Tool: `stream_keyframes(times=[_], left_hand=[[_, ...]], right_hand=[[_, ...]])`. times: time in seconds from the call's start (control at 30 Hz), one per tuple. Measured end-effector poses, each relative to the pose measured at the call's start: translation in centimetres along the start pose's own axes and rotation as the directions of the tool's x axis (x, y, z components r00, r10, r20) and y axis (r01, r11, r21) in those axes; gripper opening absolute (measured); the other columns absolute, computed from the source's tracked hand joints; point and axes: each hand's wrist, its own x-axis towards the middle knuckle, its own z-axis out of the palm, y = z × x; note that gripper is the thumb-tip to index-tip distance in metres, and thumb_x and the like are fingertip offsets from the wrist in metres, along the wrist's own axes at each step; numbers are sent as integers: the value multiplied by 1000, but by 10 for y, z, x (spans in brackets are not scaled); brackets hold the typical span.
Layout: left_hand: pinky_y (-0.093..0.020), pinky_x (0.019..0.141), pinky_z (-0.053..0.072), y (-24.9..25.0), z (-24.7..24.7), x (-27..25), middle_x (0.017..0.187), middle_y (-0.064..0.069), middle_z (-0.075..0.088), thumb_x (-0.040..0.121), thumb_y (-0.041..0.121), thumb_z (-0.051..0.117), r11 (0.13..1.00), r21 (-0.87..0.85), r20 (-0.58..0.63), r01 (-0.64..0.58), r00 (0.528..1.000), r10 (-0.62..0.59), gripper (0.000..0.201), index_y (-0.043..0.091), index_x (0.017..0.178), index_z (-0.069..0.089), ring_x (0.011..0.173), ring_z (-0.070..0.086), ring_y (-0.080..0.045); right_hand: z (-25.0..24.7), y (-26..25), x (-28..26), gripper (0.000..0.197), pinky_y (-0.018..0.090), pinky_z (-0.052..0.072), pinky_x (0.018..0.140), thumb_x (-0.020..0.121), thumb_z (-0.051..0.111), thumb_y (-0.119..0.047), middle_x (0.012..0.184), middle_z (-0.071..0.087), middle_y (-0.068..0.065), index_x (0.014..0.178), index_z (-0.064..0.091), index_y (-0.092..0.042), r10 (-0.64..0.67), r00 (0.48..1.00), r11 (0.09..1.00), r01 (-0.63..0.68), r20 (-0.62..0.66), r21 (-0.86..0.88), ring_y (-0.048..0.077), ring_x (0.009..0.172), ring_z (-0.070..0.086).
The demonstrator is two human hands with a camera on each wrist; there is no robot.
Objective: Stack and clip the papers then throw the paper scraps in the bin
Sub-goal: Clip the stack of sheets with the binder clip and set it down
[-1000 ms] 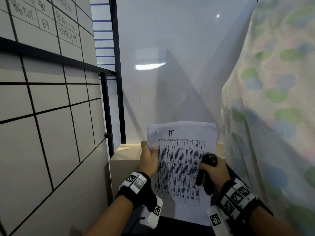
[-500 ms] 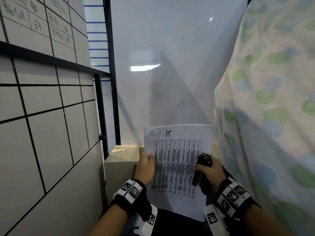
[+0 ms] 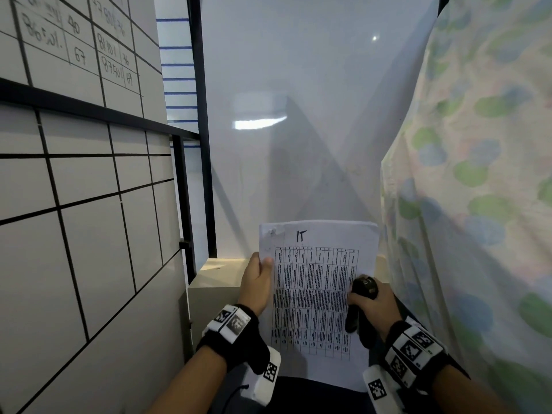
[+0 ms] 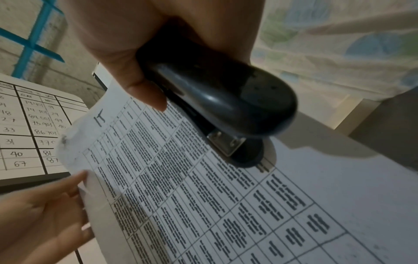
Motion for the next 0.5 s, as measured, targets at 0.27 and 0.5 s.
stream_keyframes(times=[0.27,0.5], left_hand=[[-61,86,49,19,-10,27,86,-15,60,96,19,46,996,-52,-19,-70,997,69,18,11,94,62,80,55,-21],[-54,94,49,23,-10,25,102,-21,69,97,14,43,997,-45,-22,-70,997,69,26,29,88,61,102,63,-40]], right_hand=[[-2,-7,0,18,27,45,58,73,67,10,70,55,10,79,54,-2,36,999,999,-36,34,-19,25,66,55],[-7,-69,-5,32,-11,30,80,64,74,10,113,41,4,77,56,-13,-400,891,904,345,-215,-254,13,98,45]])
